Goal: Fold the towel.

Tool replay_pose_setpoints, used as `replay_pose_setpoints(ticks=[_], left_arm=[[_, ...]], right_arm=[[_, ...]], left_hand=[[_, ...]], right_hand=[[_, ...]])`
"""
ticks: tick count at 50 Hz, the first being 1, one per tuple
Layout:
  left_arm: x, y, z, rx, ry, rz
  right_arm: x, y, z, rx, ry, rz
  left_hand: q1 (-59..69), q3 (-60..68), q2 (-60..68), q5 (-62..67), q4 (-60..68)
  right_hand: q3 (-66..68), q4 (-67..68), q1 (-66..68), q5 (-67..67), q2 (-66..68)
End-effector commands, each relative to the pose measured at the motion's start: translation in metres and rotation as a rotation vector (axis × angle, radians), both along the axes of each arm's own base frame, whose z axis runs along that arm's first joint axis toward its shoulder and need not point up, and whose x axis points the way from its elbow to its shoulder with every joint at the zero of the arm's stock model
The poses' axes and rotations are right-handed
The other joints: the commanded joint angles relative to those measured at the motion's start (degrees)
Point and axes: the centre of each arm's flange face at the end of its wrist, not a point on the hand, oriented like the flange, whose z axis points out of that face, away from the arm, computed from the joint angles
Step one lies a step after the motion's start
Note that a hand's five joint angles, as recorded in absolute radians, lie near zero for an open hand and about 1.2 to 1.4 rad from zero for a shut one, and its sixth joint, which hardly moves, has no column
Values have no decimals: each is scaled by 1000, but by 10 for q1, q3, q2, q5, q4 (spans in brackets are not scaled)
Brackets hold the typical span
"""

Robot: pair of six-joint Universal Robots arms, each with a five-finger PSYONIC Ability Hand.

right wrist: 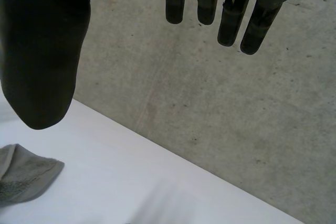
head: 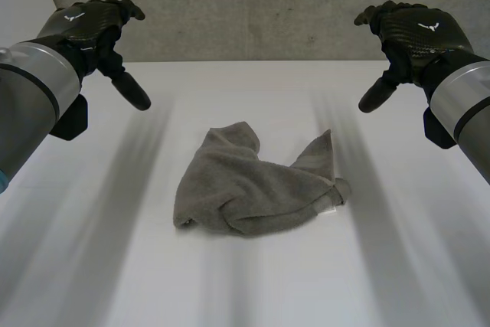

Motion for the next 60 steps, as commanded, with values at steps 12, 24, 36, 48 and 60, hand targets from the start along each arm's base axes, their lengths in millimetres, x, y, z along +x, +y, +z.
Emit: replay_pose_setpoints(ticks=[12, 24, 36, 48, 60], left_arm=[[-4, 1, -5, 2, 0, -12], [-38, -29, -106, 175, -149, -135], [-64, -12, -182, 294, -341, -280], [-83, -42, -170, 161, -369, -283], [-85, -69, 25, -415, 118, -52]], right_arm=[[1, -4, -14, 32, 15, -5], [30, -32, -113, 242, 112, 124], [65, -24, -176, 362, 187, 212], [83, -58, -134, 188, 153, 240], [86, -83, 31, -458, -105, 144]], left_hand=[[-24, -15, -22, -100, -35], [-19, -10, -17, -95, -30], [0, 9, 1, -77, -11], [642, 651, 644, 566, 631], [642, 651, 644, 566, 631]], right_hand=[[-39, -46, -34, -34, -45], [-39, -46, -34, -34, -45], [83, 76, 88, 88, 77], [661, 654, 666, 666, 655], [661, 654, 666, 666, 655]])
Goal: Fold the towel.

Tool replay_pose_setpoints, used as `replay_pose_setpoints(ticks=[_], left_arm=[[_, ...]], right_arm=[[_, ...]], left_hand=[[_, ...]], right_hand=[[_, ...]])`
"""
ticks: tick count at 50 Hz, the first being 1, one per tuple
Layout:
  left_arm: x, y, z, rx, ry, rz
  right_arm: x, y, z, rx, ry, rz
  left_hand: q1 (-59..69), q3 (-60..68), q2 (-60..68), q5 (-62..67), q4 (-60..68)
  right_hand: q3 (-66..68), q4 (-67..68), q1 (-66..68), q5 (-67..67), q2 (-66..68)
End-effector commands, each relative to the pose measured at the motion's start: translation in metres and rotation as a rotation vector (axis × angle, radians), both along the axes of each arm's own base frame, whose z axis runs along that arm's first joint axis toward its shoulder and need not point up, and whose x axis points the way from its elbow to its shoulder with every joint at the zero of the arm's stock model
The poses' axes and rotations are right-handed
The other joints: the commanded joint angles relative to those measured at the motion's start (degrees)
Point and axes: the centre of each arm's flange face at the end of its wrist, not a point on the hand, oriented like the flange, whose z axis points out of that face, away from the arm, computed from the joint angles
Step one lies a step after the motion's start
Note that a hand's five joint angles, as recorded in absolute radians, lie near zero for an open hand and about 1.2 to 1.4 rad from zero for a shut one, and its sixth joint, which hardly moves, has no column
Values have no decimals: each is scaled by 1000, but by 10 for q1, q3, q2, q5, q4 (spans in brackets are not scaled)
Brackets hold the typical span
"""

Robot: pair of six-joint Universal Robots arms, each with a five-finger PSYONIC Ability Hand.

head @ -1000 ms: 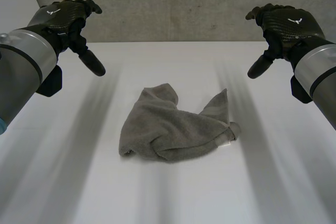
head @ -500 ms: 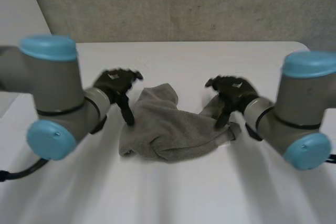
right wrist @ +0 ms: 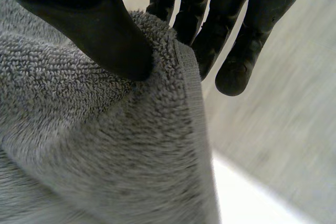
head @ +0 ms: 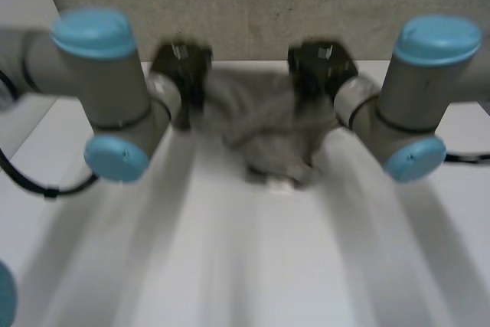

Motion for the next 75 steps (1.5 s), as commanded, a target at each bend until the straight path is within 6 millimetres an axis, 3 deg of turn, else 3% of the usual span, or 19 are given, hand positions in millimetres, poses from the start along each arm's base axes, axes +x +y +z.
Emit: replay_pose_setpoints(ticks=[1, 4, 7, 9, 10, 12, 13, 14, 15, 16, 19, 21, 23, 27, 37, 45, 59, 66, 75], left_arm=[[10, 10, 118, -280, 401, 44], [5, 26, 119, -248, 450, 7], [2, 34, 107, -197, 437, -6], [3, 52, 65, -66, 361, -12], [3, 52, 64, -66, 361, -12], [12, 72, 13, 65, 257, -3], [12, 72, 13, 66, 257, -3], [17, 82, -10, 123, 216, 1], [22, 91, -33, 176, 176, 5], [23, 91, -34, 176, 175, 5], [33, 110, -68, 260, 110, 10], [38, 119, -81, 298, 79, 11], [47, 130, -96, 352, 38, 17], [51, 136, -99, 373, 21, 22], [50, 134, -40, 245, 118, -4], [40, 124, -24, 203, 148, -60], [3, 91, -51, 108, -65, -197], [-26, 71, -59, 66, -81, -233], [-48, 69, -83, 120, -174, -276]], right_arm=[[-8, 1, 105, -379, -215, -62], [-12, 12, 115, -398, -222, -53], [-11, 20, 98, -342, -185, -17], [-10, 27, 85, -302, -151, 9], [-10, 36, 70, -248, -109, 42], [-11, 45, 51, -187, -62, 74], [-12, 55, 30, -129, -8, 109], [-14, 64, 8, -74, 50, 139], [-14, 64, 8, -73, 51, 140], [-18, 73, -13, -31, 111, 163], [-22, 84, -33, 7, 174, 182], [-33, 103, -68, 57, 304, 204], [-38, 108, -78, 64, 347, 208], [-45, 114, -87, 74, 392, 209], [-64, 114, -80, 74, 384, 155], [-78, 114, -80, 59, 368, 109], [-117, 111, -66, 53, 352, -10], [-116, 112, -73, 62, 352, 4], [-114, 113, -87, 87, 358, 17]], left_hand=[[43, -80, 1, -90, -65], [43, -80, 1, -90, -65], [43, -80, 1, -90, -65], [43, -80, 1, -90, -65], [43, -80, 1, -90, -65], [23, -100, -19, -110, -84], [23, -100, -19, -110, -85], [-70, -193, -112, -203, -178], [-173, -296, -215, -306, -280], [-174, -297, -216, -307, -281], [-342, -464, -384, -475, -449], [-346, -468, -388, -478, -453], [-364, -487, -406, -497, -471], [-403, -525, -445, -536, -510], [-411, -534, -453, -544, -519], [-406, -529, -448, -539, -514], [-435, -557, -477, -568, -542], [-431, -554, -473, -564, -539], [-433, -556, -475, -566, -540]], right_hand=[[41, 32, 38, 33, 40], [41, 32, 38, 33, 40], [41, 32, 38, 33, 40], [41, 32, 38, 33, 40], [41, 32, 38, 33, 40], [41, 32, 38, 33, 40], [41, 32, 38, 33, 40], [41, 32, 38, 33, 40], [41, 32, 38, 33, 40], [41, 32, 38, 33, 40], [41, 32, 38, 33, 40], [41, 32, 38, 33, 40], [41, 32, 38, 33, 40], [41, 32, 38, 33, 40], [41, 32, 38, 33, 40], [41, 32, 38, 33, 40], [41, 32, 38, 33, 40], [41, 32, 38, 33, 40], [41, 32, 38, 33, 40]])
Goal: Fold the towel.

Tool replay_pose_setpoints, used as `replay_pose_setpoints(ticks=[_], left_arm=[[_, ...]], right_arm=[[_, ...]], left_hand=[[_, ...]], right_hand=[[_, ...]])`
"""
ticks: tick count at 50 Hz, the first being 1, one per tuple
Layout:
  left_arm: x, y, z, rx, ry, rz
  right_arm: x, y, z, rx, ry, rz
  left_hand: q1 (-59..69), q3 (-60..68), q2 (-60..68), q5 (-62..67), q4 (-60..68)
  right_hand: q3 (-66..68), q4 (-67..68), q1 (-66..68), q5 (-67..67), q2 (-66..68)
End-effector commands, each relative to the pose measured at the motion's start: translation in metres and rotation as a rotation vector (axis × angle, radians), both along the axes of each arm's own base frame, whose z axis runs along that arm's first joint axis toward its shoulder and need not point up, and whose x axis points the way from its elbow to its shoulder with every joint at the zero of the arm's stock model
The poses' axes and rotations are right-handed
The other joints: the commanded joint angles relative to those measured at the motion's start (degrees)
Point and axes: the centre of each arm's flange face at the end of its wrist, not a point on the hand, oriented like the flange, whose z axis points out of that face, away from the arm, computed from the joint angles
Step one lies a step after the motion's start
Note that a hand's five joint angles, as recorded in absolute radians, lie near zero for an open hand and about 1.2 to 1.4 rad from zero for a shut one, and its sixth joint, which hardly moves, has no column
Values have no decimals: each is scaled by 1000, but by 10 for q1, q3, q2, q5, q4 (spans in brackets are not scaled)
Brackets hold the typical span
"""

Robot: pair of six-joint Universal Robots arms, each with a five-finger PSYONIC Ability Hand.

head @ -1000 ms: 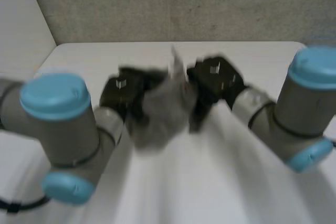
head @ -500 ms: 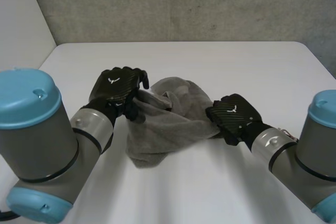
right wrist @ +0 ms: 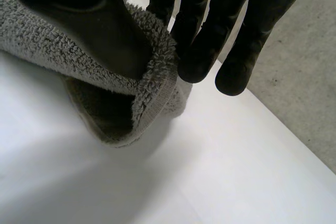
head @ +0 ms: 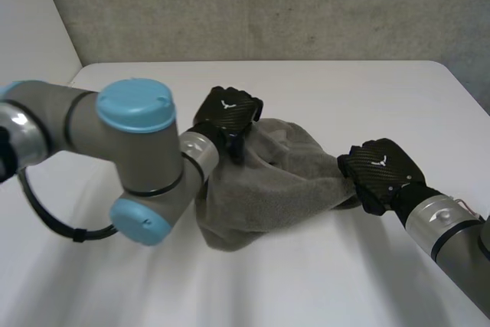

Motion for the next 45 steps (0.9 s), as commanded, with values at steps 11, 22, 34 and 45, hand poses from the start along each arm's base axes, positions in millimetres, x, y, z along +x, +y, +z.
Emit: replay_pose_setpoints(ticks=[11, 22, 34, 45], left_arm=[[-16, 7, -25, -18, -260, -69], [4, -25, 35, -166, -205, 175], [63, 4, 167, -195, 227, 433], [110, 35, 135, -55, 197, 490]], right_arm=[[2, -8, -11, 9, 7, 0], [8, -37, 37, -149, -40, -25], [4, -26, 169, -351, -198, -66], [6, -4, 166, -158, -137, -30]], left_hand=[[292, 295, 292, 202, 286], [421, 425, 422, 331, 415], [421, 425, 422, 331, 415], [421, 425, 422, 331, 415]], right_hand=[[38, 30, 37, 33, 40], [38, 30, 37, 33, 40], [38, 30, 37, 33, 40], [38, 30, 37, 33, 40]])
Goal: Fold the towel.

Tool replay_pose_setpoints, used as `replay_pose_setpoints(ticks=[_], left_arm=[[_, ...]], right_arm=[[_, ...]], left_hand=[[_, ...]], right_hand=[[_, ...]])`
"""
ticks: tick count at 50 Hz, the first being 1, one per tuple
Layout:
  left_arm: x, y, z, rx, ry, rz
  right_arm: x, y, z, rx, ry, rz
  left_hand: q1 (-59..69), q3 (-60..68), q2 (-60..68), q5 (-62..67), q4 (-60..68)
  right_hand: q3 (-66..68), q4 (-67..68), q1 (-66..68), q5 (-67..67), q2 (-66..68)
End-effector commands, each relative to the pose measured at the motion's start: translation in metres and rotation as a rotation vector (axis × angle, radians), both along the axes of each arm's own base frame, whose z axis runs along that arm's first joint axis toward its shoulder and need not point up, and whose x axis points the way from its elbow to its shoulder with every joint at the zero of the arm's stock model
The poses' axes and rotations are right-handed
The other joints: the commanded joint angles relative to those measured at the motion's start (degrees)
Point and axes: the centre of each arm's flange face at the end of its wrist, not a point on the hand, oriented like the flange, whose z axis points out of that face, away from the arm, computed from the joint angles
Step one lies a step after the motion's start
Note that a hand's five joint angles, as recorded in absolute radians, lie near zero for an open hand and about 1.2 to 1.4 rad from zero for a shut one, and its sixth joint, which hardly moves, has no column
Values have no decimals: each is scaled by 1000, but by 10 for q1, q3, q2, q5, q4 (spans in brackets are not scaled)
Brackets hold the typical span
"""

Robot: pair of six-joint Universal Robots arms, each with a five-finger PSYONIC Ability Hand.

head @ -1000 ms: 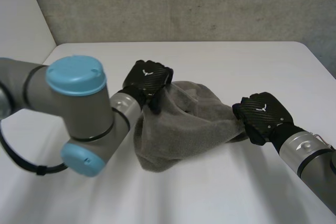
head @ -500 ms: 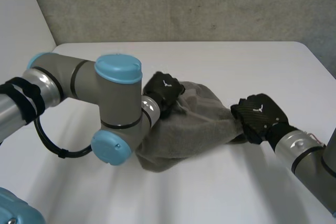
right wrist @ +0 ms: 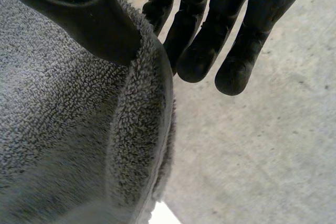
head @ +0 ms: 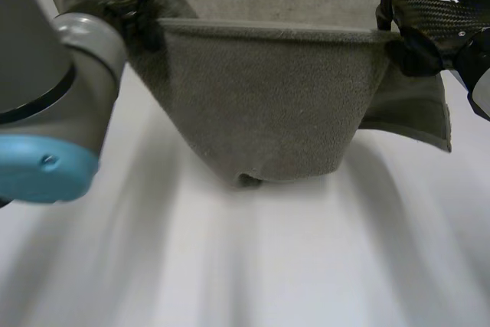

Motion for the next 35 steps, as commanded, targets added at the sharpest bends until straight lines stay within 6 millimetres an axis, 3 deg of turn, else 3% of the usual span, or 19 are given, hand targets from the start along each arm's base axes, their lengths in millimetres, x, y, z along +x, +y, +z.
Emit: replay_pose_setpoints(ticks=[1, 9, 10, 11, 12, 17, 19, 21, 22, 23, 24, 26, 27, 28, 29, 30, 31, 33, 35], left_arm=[[28, 21, -47, 139, -68, 21], [31, 20, -109, 244, -138, 34], [31, 20, -109, 244, -138, 34], [32, 14, -123, 265, -151, 45], [34, 7, -134, 282, -163, 58], [34, -25, -148, 292, -171, 104], [30, -37, -142, 264, -159, 108], [25, -50, -129, 218, -132, 110], [22, -62, -112, 162, -98, 116], [21, -74, -89, 95, -53, 118], [21, -74, -89, 94, -53, 118], [20, -87, -39, -45, 45, 120], [20, -87, -39, -46, 45, 120], [20, -88, -15, -109, 100, 118], [20, -88, -15, -109, 101, 118], [20, -87, 4, -156, 160, 112], [20, -85, 19, -195, 221, 102], [23, -82, 32, -220, 278, 96], [26, -76, 41, -231, 325, 84]], right_arm=[[4, 11, -15, 149, 50, 37], [31, 0, -70, 289, 170, 103], [35, -6, -85, 318, 205, 108], [35, -6, -85, 318, 205, 109], [39, -15, -105, 360, 246, 113], [48, -40, -130, 395, 303, 106], [52, -50, -128, 366, 308, 96], [66, -67, -103, 231, 280, 84], [66, -67, -103, 230, 280, 84], [71, -79, -81, 117, 239, 66], [71, -79, -80, 116, 238, 66], [80, -96, -40, -134, 121, 48], [80, -96, -40, -136, 120, 47], [82, -97, -24, -240, 84, 47], [82, -97, -24, -241, 84, 47], [80, -94, -1, -349, 35, 32], [80, -94, -1, -350, 35, 32], [74, -73, 37, -488, -33, 35], [72, -70, 38, -482, -32, 45]], left_hand=[[-21, -82, -63, -145, -65], [-21, -82, -63, -145, -65], [-21, -82, -63, -145, -65], [-21, -82, -63, -145, -65], [-21, -82, -63, -145, -65], [-21, -82, -63, -145, -65], [-21, -82, -63, -145, -65], [-21, -82, -63, -145, -65], [-21, -82, -63, -145, -65], [-21, -82, -63, -145, -65], [-21, -82, -63, -145, -65], [-21, -82, -63, -145, -65], [-21, -82, -63, -145, -65], [-21, -82, -63, -145, -65], [-21, -82, -63, -145, -65], [-21, -82, -63, -145, -65], [-21, -82, -63, -145, -65], [-21, -82, -63, -145, -65], [-21, -82, -63, -145, -65]], right_hand=[[38, 30, 37, 33, 40], [38, 30, 37, 33, 40], [38, 30, 37, 33, 40], [38, 30, 37, 33, 40], [38, 30, 37, 33, 40], [38, 30, 37, 33, 40], [38, 30, 37, 33, 40], [38, 30, 37, 33, 40], [38, 30, 37, 33, 40], [38, 30, 37, 33, 40], [38, 30, 37, 33, 40], [38, 30, 37, 33, 40], [38, 30, 37, 33, 40], [38, 30, 37, 33, 40], [38, 30, 37, 33, 40], [38, 30, 37, 33, 40], [38, 30, 37, 33, 40], [38, 30, 37, 33, 40], [38, 30, 37, 33, 40]])
